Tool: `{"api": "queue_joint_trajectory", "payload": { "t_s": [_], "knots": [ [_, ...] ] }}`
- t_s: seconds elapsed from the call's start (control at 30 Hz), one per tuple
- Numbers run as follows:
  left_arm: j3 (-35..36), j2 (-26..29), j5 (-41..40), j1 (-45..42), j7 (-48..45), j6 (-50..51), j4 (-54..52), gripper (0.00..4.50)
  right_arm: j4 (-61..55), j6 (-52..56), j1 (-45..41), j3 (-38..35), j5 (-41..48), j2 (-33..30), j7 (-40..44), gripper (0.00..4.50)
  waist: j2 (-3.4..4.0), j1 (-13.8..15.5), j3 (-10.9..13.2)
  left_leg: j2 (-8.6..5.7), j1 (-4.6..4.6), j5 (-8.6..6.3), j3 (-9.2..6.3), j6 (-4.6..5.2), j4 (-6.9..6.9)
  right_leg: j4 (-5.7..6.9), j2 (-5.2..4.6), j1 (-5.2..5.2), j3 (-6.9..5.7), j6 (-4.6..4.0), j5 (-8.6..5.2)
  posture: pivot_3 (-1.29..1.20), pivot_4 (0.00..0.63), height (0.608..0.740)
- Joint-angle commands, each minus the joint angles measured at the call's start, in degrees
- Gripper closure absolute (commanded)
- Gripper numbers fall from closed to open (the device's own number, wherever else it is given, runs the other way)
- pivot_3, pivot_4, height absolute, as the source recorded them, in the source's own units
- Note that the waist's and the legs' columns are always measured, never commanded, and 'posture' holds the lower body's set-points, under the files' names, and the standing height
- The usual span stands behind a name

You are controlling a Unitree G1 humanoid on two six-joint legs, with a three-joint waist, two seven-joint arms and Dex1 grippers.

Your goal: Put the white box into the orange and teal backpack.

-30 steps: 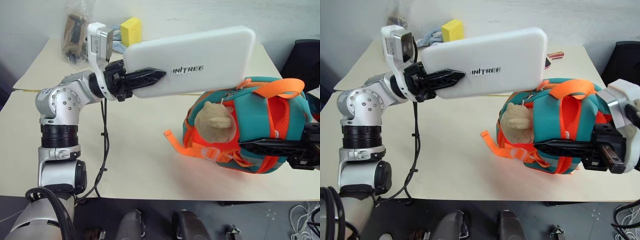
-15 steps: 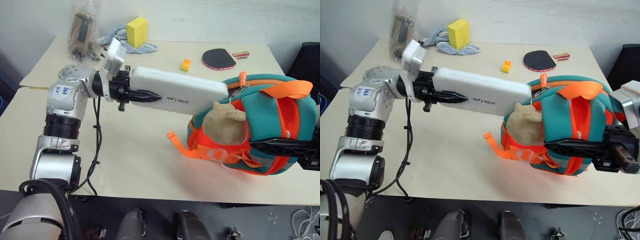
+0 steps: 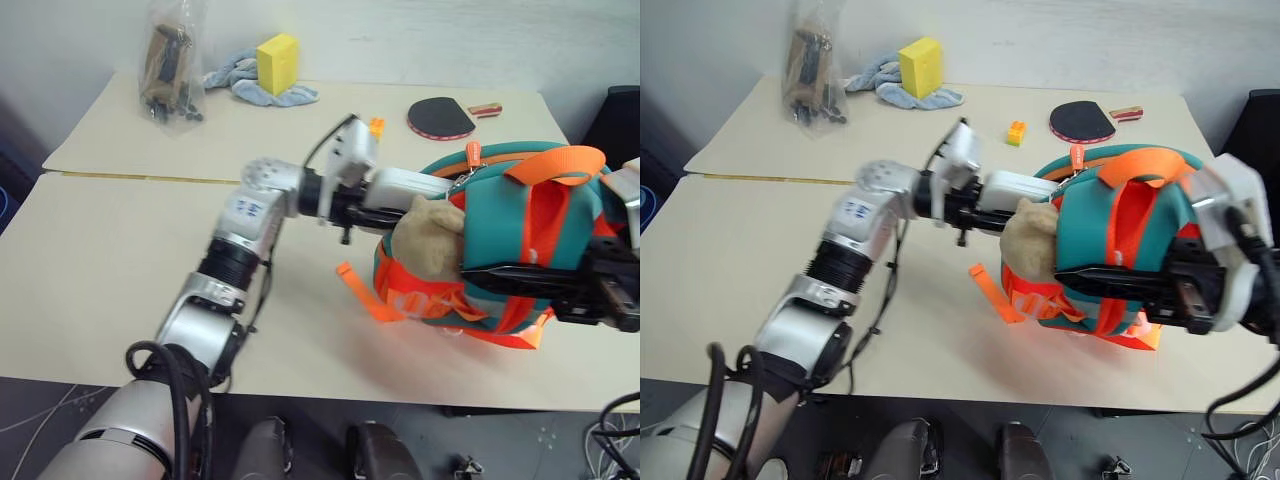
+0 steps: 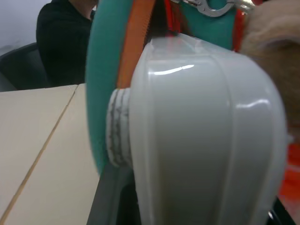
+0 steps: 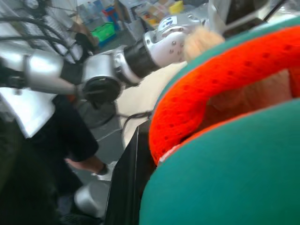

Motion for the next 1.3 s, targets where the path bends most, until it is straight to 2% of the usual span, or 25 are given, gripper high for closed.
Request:
{"api": "queue_joint_trajectory", "payload": {
  "t_s": [0.03,0.17,0.3,0.4,0.5,0.63,0.73,0.87,1.0,1.17,1.27,1.3],
  "knots": [
    [0.5,-3.4,1.8,-3.3,5.9,-0.9,2.4,2.34,-1.7,-2.0,0.7,-0.4,-0.8,1.1,-2.1,4.50,0.00,-0.1,0.0,0.00,0.00,0.00,0.01,0.00,-0.01,0.01,0.01,-0.01,0.02,0.00,0.00,0.00,0.150,0.740],
    [1.9,-1.7,0.4,-2.3,5.1,2.8,-0.4,1.22,-3.4,-2.9,2.7,-1.7,-0.4,2.2,-4.5,4.50,0.00,-0.3,0.0,0.07,0.11,0.08,0.01,-0.14,-0.15,0.06,0.10,-0.01,0.03,0.00,0.00,0.00,0.150,0.740],
    [4.4,9.1,-4.2,0.3,-3.8,11.7,-7.2,0.04,-4.8,-3.2,6.1,-3.8,1.2,2.7,-6.2,4.50,0.02,-1.1,0.0,0.18,0.14,0.15,0.01,-0.25,-0.19,0.11,0.21,-0.03,0.05,-0.01,0.00,0.00,0.150,0.740],
    [6.6,15.6,-8.5,0.1,-9.9,16.5,-10.1,0.02,-5.9,-4.0,8.0,-4.5,2.1,3.1,-7.4,4.50,0.02,-1.6,0.0,0.22,0.15,0.17,0.00,-0.29,-0.24,0.10,0.24,-0.02,0.05,-0.02,0.00,0.00,0.150,0.740],
    [9.1,18.8,-13.4,-2.2,-15.1,19.9,-11.8,0.02,-6.5,-4.6,8.9,-4.6,2.7,3.5,-8.4,4.50,0.03,-1.3,0.0,0.23,0.16,0.17,-0.02,-0.30,-0.21,0.09,0.23,0.01,0.01,-0.02,0.00,0.00,0.150,0.740],
    [10.3,16.5,-13.8,-7.2,-13.3,18.4,-9.6,0.02,-6.9,-5.3,9.2,-4.0,2.4,3.7,-8.9,4.50,0.01,0.3,0.0,0.06,0.05,0.13,-0.14,-0.17,0.02,0.03,0.04,0.11,-0.11,-0.01,0.00,0.00,0.150,0.740],
    [7.6,14.2,-12.4,-7.5,-13.7,17.0,-11.2,0.02,-6.5,-5.6,8.8,-3.7,2.3,3.4,-9.2,4.50,0.02,0.1,0.0,-0.15,0.07,0.12,-0.18,0.01,0.02,0.00,-0.14,0.21,-0.11,0.03,0.02,0.00,0.150,0.740],
    [3.0,14.3,-11.7,-5.5,-16.2,19.1,-16.8,0.02,-6.7,-5.9,8.7,-3.2,2.4,3.4,-9.8,4.50,0.02,-0.4,0.0,-0.15,0.07,0.14,-0.15,0.01,-0.07,-0.02,-0.10,0.16,-0.05,0.07,0.04,0.00,0.150,0.740],
    [-2.9,14.3,-5.5,-2.3,-13.1,14.5,-19.8,0.02,-7.4,-6.1,9.2,-3.3,3.5,3.5,-10.7,4.50,0.02,-0.4,0.0,-0.07,0.10,0.21,-0.16,-0.11,-0.18,0.02,0.02,0.08,-0.03,0.06,0.04,0.00,0.150,0.740],
    [-3.8,12.4,-5.7,0.6,-10.1,16.2,-22.4,0.02,-8.3,-6.7,10.0,-3.2,4.1,3.9,-11.8,4.50,0.02,-0.1,0.0,-0.07,0.12,0.20,-0.16,-0.06,-0.10,0.02,-0.02,0.16,-0.01,0.07,0.04,0.00,0.150,0.740],
    [-4.2,11.8,-5.0,1.4,-8.7,16.3,-22.4,0.53,-8.9,-7.3,10.3,-2.8,3.9,4.5,-12.5,4.50,0.02,0.1,0.0,-0.10,0.12,0.20,-0.18,-0.03,-0.07,0.01,-0.05,0.19,-0.03,0.07,0.04,0.00,0.150,0.740],
    [-4.4,11.8,-4.6,1.6,-8.6,15.8,-22.3,0.84,-9.0,-7.4,10.4,-2.8,4.0,4.7,-12.7,4.50,0.02,0.1,0.0,-0.11,0.11,0.20,-0.19,-0.02,-0.07,0.00,-0.06,0.19,-0.03,0.07,0.04,0.00,0.150,0.740]
  ]
}}
